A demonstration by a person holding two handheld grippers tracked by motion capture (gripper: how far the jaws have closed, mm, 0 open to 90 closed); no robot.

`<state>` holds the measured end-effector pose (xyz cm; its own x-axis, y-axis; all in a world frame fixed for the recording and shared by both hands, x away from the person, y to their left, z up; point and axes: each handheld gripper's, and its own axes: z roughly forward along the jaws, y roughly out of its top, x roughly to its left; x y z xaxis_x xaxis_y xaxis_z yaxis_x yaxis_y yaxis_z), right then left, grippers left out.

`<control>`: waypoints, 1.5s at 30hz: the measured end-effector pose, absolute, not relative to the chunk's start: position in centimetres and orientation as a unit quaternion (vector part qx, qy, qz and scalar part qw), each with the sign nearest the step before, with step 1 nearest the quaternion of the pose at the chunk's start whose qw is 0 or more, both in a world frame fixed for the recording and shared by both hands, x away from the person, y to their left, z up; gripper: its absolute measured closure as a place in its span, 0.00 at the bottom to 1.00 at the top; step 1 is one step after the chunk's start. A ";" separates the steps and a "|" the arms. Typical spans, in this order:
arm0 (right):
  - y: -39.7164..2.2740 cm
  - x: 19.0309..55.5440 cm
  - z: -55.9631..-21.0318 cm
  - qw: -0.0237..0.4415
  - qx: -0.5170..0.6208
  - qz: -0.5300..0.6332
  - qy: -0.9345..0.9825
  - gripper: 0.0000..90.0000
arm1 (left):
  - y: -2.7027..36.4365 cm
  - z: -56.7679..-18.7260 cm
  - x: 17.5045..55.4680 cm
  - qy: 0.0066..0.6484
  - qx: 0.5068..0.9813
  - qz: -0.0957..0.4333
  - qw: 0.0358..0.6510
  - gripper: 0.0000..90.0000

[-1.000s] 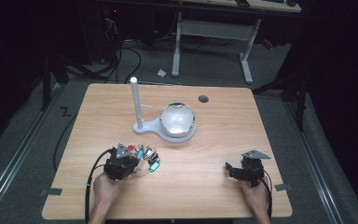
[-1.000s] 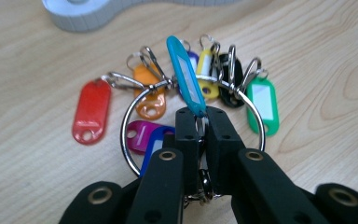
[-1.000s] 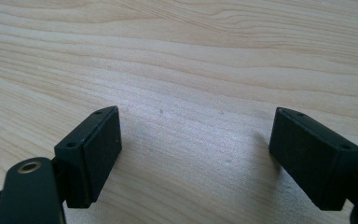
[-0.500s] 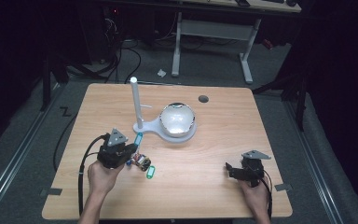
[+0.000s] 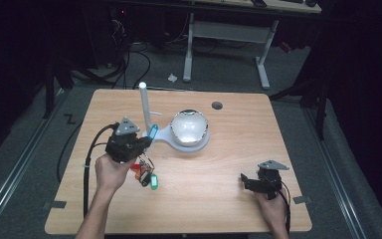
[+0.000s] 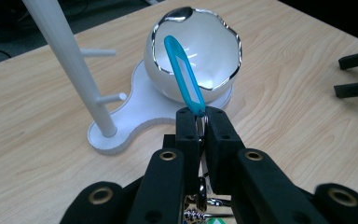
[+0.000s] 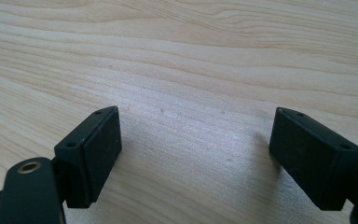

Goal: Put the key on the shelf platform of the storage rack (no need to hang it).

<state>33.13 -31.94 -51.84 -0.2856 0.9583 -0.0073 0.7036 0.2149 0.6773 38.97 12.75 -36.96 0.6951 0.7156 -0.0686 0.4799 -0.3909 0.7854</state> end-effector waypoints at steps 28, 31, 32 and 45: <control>-31.9 33.1 -51.8 0.220 0.556 0.289 0.748 0.19 | 11.2 -30.7 41.6 0.334 0.812 0.123 0.462 0.94; -31.9 33.1 -51.8 0.220 0.555 0.289 0.748 0.19 | 11.0 -30.2 41.9 0.333 0.813 0.116 0.463 0.94; -31.9 33.1 -51.8 0.220 0.555 0.289 0.748 0.19 | 10.9 -30.0 41.9 0.335 0.813 0.120 0.460 0.94; -31.9 33.1 -51.8 0.219 0.554 0.290 0.749 0.19 | 9.3 -28.4 43.5 0.324 0.817 0.110 0.465 0.94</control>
<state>33.10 -31.94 -51.84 -0.2896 0.9571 -0.0071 0.7031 0.2177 0.6770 43.47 9.26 -28.37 0.7663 0.6308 -0.1219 0.4271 -0.3584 0.8301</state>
